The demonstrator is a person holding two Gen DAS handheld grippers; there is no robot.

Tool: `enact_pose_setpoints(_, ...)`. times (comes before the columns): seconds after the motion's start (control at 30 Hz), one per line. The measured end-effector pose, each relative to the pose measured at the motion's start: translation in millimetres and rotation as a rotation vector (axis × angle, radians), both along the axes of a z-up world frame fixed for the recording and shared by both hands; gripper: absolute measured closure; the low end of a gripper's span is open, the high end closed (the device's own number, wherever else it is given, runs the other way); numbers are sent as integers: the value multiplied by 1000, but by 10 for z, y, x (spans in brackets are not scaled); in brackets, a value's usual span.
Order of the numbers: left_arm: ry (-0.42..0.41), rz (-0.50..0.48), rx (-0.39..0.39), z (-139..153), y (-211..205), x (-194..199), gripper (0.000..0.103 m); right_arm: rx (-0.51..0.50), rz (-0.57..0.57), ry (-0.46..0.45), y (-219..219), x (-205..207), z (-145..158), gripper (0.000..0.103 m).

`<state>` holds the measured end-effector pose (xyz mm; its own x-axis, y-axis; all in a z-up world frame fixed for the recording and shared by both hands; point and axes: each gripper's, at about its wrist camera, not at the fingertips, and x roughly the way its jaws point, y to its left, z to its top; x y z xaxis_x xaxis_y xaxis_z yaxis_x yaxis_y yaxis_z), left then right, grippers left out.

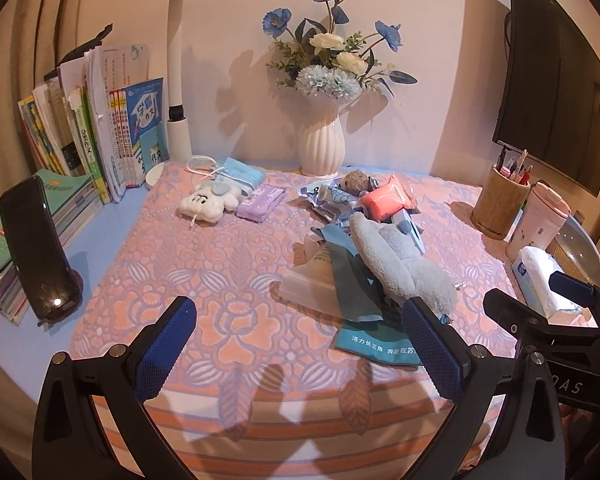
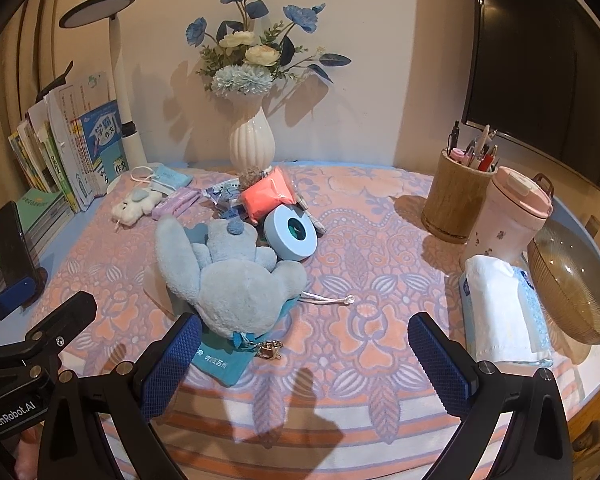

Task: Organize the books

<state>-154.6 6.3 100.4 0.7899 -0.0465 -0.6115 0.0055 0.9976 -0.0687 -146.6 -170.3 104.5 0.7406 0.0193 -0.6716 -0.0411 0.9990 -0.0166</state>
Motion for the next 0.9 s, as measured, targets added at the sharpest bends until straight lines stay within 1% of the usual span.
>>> enact_pose_setpoints(0.9, 8, -7, 5, -21, -27, 23, 1, 23, 3, 17, -13, 24, -55, 0)
